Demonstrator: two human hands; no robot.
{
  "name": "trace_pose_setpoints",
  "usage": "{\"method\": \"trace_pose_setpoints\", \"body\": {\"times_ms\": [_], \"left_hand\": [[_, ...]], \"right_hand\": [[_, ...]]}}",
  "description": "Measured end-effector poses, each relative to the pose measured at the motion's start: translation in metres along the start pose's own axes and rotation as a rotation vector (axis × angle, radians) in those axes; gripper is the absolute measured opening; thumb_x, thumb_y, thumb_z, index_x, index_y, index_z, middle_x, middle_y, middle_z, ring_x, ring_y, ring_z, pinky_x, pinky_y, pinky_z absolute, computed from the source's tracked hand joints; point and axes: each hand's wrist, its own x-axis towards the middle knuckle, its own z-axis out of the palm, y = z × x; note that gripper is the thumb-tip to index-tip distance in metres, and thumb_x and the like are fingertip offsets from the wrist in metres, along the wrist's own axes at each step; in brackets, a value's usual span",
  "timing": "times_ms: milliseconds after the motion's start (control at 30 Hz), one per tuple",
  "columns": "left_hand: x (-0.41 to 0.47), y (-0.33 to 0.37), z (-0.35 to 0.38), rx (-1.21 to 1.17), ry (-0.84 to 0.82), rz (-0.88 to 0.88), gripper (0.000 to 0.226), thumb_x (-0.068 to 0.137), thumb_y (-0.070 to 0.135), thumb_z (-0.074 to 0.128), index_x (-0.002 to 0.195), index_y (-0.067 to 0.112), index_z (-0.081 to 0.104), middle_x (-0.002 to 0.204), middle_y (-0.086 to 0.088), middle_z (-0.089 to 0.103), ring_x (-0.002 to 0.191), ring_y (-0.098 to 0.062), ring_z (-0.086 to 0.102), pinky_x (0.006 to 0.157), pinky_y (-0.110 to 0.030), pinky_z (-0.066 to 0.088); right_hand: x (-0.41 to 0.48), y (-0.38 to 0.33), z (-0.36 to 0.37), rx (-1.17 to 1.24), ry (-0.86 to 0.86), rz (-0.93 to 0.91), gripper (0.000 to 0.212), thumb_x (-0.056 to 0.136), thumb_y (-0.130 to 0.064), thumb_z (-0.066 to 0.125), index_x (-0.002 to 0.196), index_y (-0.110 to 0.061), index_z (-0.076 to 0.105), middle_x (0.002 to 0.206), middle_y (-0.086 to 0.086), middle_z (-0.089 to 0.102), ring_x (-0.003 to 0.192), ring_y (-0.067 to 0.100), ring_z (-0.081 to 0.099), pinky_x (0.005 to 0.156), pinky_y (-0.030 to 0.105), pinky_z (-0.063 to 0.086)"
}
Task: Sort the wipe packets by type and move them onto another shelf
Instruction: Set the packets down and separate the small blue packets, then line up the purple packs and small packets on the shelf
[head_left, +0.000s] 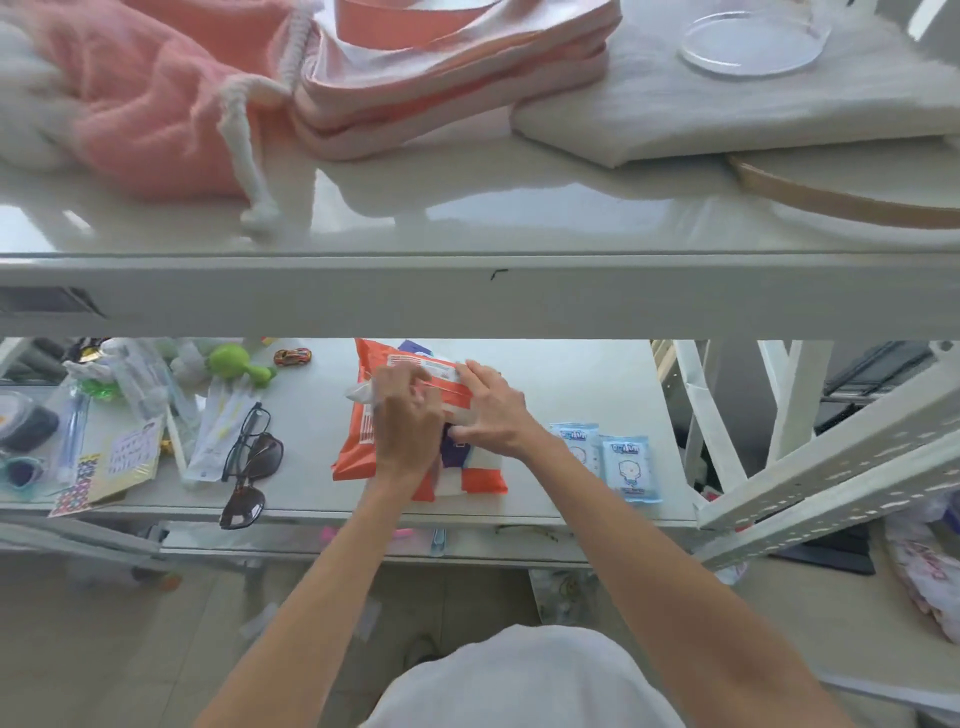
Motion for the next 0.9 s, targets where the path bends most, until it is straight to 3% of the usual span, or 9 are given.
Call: {"method": "trace_pose_setpoints", "body": {"times_ms": [100,233,333,433,533,633,767,900], "left_hand": [[0.023,-0.034,-0.026,-0.027,0.151,-0.163,0.02,0.083,0.01,0.054,0.102,0.009,0.06,0.108,-0.011,0.052,0.097,-0.028,0.055,0.095,-0.037,0.046],[0.029,-0.067,-0.028,-0.028,0.034,-0.326,0.033,0.092,0.041,0.049,0.111,0.016,0.058,0.119,-0.009,0.053,0.11,-0.031,0.057,0.106,-0.052,0.041],[0.033,-0.072,-0.024,-0.067,-0.05,-0.309,0.059,0.094,0.069,0.04,0.113,0.017,0.059,0.119,-0.01,0.057,0.109,-0.029,0.059,0.104,-0.053,0.044],[0.038,-0.071,-0.014,0.05,-0.124,-0.256,0.071,0.086,0.077,0.048,0.118,0.015,0.062,0.118,-0.012,0.06,0.109,-0.032,0.059,0.1,-0.048,0.046],[0.042,-0.069,0.001,0.294,-0.216,-0.207,0.071,0.082,0.068,0.069,0.122,0.01,0.059,0.12,-0.015,0.058,0.113,-0.035,0.057,0.096,-0.046,0.045],[0.045,-0.07,0.007,0.355,-0.265,-0.222,0.071,0.081,0.064,0.072,0.121,0.007,0.057,0.119,-0.017,0.057,0.114,-0.037,0.056,0.098,-0.045,0.044],[0.048,-0.075,0.007,0.398,-0.31,-0.219,0.066,0.084,0.066,0.067,0.114,0.007,0.061,0.117,-0.015,0.06,0.112,-0.035,0.057,0.096,-0.045,0.045],[0.05,-0.072,0.006,0.402,-0.34,-0.232,0.063,0.086,0.066,0.064,0.11,0.007,0.061,0.115,-0.013,0.062,0.111,-0.033,0.058,0.094,-0.045,0.045]], "right_hand": [[0.011,-0.007,0.017,-0.11,0.086,0.016,0.094,0.077,-0.038,0.072,0.157,-0.019,0.026,0.157,0.006,0.033,0.148,0.027,0.028,0.116,0.055,0.028],[0.011,-0.01,0.018,-0.102,0.268,0.058,0.073,0.077,-0.046,0.062,0.142,-0.014,0.047,0.134,0.009,0.053,0.123,0.031,0.051,0.101,0.049,0.039],[0.006,-0.008,0.0,-0.009,0.395,0.115,0.055,0.084,-0.04,0.053,0.131,-0.012,0.059,0.119,0.017,0.063,0.108,0.036,0.059,0.094,0.049,0.048],[0.012,0.011,-0.028,0.095,0.414,0.275,0.031,0.095,-0.028,0.055,0.113,-0.01,0.072,0.106,0.026,0.069,0.1,0.04,0.065,0.087,0.042,0.051],[0.025,0.055,-0.046,0.413,0.396,0.649,0.041,0.093,-0.036,0.062,0.112,-0.001,0.071,0.116,0.023,0.071,0.11,0.038,0.065,0.095,0.04,0.053],[0.023,0.088,-0.038,0.546,0.35,0.778,0.053,0.084,-0.049,0.073,0.116,-0.007,0.067,0.116,0.015,0.07,0.108,0.032,0.066,0.09,0.038,0.056],[0.019,0.101,-0.018,0.276,0.283,0.781,0.06,0.096,-0.052,0.062,0.125,0.0,0.062,0.128,0.025,0.061,0.122,0.038,0.057,0.096,0.041,0.048],[0.019,0.087,-0.013,-0.081,0.237,0.737,0.057,0.101,-0.054,0.049,0.123,-0.003,0.064,0.132,0.022,0.056,0.128,0.038,0.047,0.102,0.045,0.043]]}}
